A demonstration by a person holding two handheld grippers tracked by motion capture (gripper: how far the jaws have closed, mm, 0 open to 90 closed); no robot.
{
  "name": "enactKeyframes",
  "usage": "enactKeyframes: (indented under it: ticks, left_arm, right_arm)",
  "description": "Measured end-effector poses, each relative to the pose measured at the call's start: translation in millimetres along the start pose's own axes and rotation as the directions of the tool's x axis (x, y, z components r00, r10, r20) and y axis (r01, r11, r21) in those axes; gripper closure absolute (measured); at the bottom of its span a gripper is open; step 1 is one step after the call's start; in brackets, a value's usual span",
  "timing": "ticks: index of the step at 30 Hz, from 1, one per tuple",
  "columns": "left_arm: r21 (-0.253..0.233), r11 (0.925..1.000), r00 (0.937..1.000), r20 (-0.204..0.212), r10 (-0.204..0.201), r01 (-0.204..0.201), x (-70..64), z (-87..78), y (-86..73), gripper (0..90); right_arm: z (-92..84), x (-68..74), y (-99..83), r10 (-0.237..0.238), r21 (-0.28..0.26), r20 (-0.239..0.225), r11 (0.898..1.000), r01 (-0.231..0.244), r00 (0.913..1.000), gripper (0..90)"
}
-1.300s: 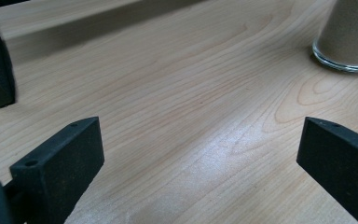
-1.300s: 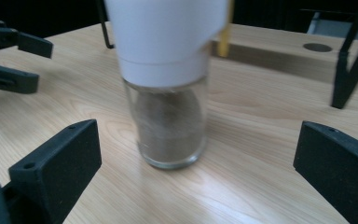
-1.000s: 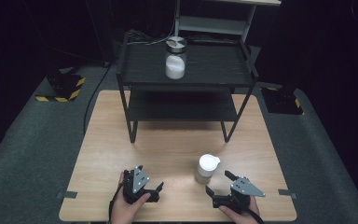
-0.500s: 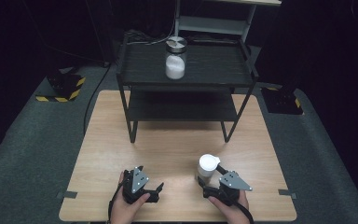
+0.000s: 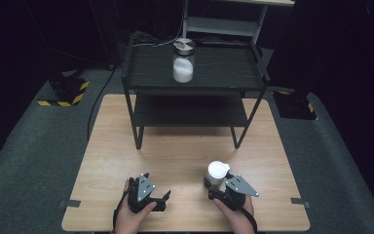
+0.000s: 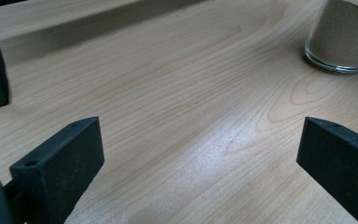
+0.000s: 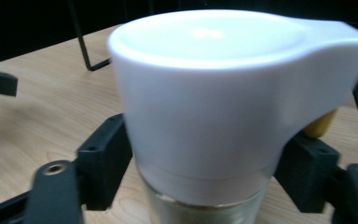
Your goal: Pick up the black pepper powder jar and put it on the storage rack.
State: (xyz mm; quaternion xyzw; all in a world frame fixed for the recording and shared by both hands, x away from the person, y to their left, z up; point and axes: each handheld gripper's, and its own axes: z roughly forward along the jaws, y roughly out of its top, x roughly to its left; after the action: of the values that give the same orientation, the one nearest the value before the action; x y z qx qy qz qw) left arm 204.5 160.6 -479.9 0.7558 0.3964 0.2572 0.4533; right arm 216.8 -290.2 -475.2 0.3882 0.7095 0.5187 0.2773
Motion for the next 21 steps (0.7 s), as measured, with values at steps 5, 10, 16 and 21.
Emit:
enactKeyframes:
  ticks: [5, 10, 16, 21]
  left_arm:
    - [0.002, 1.0000, 1.0000, -0.001, 0.001, -0.001, 0.0, 0.1, 0.4, 0.8]
    - [0.003, 1.0000, 1.0000, 0.001, -0.001, 0.001, 0.6, 0.1, 0.6, 0.8]
    - [0.005, 1.0000, 1.0000, 0.004, -0.003, 0.003, 1.3, 0.2, 0.8, 0.8]
    - [0.003, 1.0000, 1.0000, 0.005, -0.002, 0.002, 1.4, 0.0, 0.5, 0.8]
  right_arm:
    - [1.6, -0.5, -0.3, 0.022, -0.003, 0.005, 1.000, -0.022, 0.9997, 30.0]
    - [3.0, -1.1, 2.8, 0.019, 0.003, 0.006, 1.000, -0.019, 0.9998, 30.7]
    - [1.3, -1.5, 10.2, -0.012, -0.009, 0.003, 1.000, 0.012, 0.9999, 30.8]
    - [-4.1, -1.4, 21.3, -0.033, -0.035, 0.001, 0.999, 0.033, 0.9995, 30.8]
